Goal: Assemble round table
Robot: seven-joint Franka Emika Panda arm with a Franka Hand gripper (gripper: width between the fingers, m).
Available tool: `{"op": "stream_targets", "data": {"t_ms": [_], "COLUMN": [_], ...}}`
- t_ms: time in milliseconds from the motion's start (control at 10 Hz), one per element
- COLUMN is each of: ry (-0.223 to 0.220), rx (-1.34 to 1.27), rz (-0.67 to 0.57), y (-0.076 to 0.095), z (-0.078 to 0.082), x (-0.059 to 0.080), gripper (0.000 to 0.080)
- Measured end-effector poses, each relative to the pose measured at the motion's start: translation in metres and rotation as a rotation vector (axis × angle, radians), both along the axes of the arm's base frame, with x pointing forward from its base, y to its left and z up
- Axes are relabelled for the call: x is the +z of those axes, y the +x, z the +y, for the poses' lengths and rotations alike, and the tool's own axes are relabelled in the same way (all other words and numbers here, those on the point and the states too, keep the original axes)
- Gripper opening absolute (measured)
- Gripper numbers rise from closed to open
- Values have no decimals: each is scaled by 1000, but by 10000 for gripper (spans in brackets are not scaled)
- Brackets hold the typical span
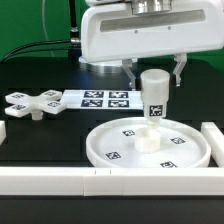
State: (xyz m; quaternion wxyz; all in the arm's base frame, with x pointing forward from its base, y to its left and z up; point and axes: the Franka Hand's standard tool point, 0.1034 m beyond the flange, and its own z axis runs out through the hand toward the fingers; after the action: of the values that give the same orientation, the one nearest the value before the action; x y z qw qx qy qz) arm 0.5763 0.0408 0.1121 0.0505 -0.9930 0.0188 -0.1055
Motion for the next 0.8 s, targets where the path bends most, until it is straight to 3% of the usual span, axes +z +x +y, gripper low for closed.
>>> {"op": "stream_targets", "data": {"t_ms": [800], "ry": [-24], "rx": [43], "rz": [-21], "y": [-1], "z": [-11], "x": [-14], "gripper": [409]}}
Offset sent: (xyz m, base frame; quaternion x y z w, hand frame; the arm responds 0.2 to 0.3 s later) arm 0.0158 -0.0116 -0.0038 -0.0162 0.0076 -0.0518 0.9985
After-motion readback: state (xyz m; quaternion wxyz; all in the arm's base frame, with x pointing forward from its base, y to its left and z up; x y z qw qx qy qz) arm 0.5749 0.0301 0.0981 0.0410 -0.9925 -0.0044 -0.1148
